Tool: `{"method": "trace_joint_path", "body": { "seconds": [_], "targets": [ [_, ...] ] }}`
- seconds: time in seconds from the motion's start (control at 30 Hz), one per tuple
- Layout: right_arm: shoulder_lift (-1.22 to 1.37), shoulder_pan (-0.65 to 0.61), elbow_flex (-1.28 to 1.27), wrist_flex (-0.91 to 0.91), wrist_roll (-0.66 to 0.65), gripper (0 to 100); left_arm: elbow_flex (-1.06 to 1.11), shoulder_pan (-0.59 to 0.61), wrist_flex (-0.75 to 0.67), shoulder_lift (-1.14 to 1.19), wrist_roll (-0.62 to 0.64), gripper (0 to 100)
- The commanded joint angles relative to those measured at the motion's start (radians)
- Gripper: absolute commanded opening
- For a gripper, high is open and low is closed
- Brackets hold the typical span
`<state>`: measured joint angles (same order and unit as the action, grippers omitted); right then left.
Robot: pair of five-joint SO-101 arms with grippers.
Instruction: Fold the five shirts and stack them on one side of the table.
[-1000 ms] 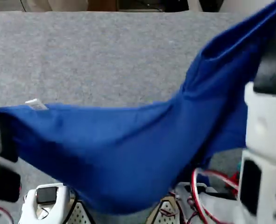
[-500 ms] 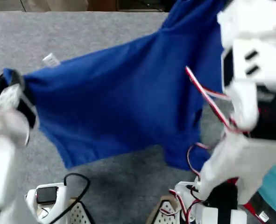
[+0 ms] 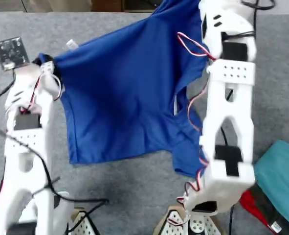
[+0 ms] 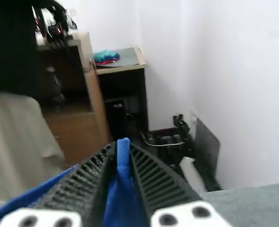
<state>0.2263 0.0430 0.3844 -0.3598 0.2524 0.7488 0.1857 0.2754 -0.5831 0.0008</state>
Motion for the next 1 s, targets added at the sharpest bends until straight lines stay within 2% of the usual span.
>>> {"method": "trace_joint_path", "body": {
  "seconds": [0.0, 0.17, 0.4, 0.63, 0.83, 0.97],
  "targets": [
    [0.050, 0.067, 0.191, 0.063, -0.078, 0.5, -0.144, 0.031, -0.029, 0.145, 0.002, 2],
    [0.133, 0.093, 0.392, 0.068, -0.206, 0.5, -0.399, 0.104, 0.098, 0.240, 0.002, 2],
    [0.139, 0.082, 0.638, 0.011, -0.201, 0.5, -0.690, 0.164, 0.356, 0.237, 0.002, 2],
    [0.147, 0.019, 0.917, -0.476, -0.077, 0.5, -0.945, 0.137, 0.664, 0.239, -0.002, 2],
    [0.171, -0.127, 0.874, -0.910, -0.077, 0.9, -0.878, 0.112, 0.789, 0.240, -0.002, 2],
    [0.231, -0.219, 0.806, -1.114, -0.078, 1.0, -0.747, 0.132, 0.827, 0.240, -0.006, 2]
  ]
}}
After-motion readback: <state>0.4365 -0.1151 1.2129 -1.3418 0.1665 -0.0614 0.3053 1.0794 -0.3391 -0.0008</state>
